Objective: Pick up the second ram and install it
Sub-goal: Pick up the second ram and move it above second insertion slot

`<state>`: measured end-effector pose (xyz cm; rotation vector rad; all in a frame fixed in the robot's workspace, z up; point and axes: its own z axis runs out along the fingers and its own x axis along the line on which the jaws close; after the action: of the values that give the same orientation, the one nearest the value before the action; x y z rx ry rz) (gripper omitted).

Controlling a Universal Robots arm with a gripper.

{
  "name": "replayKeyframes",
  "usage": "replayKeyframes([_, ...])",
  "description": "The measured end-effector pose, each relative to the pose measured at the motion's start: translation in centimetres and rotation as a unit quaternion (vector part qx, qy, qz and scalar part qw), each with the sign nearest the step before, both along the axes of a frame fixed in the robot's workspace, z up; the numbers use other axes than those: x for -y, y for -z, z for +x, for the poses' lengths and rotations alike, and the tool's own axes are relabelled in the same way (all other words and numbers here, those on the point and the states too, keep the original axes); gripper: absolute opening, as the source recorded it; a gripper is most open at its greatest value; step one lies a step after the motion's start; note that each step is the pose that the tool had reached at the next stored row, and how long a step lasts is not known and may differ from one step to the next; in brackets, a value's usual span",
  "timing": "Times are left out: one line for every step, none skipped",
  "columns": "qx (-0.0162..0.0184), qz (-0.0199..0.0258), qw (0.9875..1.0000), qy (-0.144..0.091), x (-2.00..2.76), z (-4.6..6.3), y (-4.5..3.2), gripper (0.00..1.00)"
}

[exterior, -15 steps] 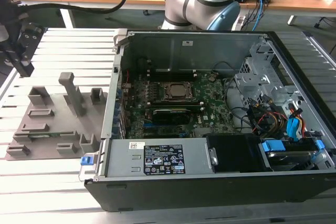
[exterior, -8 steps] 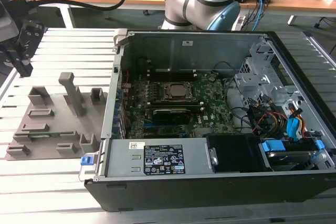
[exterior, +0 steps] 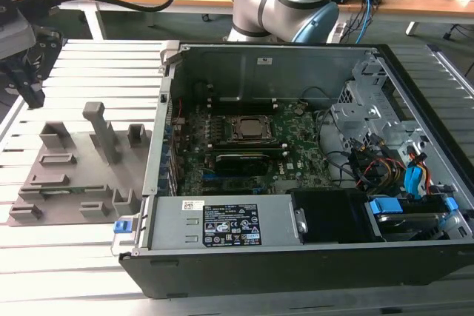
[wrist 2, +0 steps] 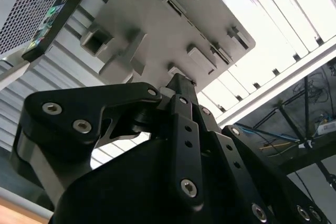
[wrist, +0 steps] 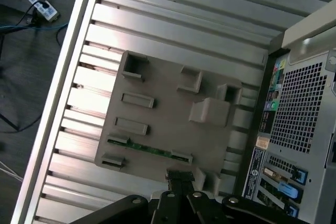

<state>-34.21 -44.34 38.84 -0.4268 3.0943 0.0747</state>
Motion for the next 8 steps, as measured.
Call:
replayKeyframes([0.0,0.0,1.0,-0.004,0.0,0.0,0.0,0.11])
replayKeyframes([0.0,0.0,1.0,-0.008,0.0,0.0,0.0,0.11])
replayKeyframes([0.0,0.0,0.9999,-0.014,0.0,0.0,0.0,0.11])
replayKeyframes([0.0,0.0,0.9998,-0.019,0.0,0.0,0.0,0.11])
replayKeyframes([0.0,0.0,0.9995,-0.03,0.0,0.0,0.0,0.11])
replayKeyframes([0.0,0.0,0.9993,-0.036,0.0,0.0,0.0,0.11])
replayKeyframes([0.0,0.0,0.9992,-0.04,0.0,0.0,0.0,0.11])
replayKeyframes([0.0,0.0,0.999,-0.045,0.0,0.0,0.0,0.11])
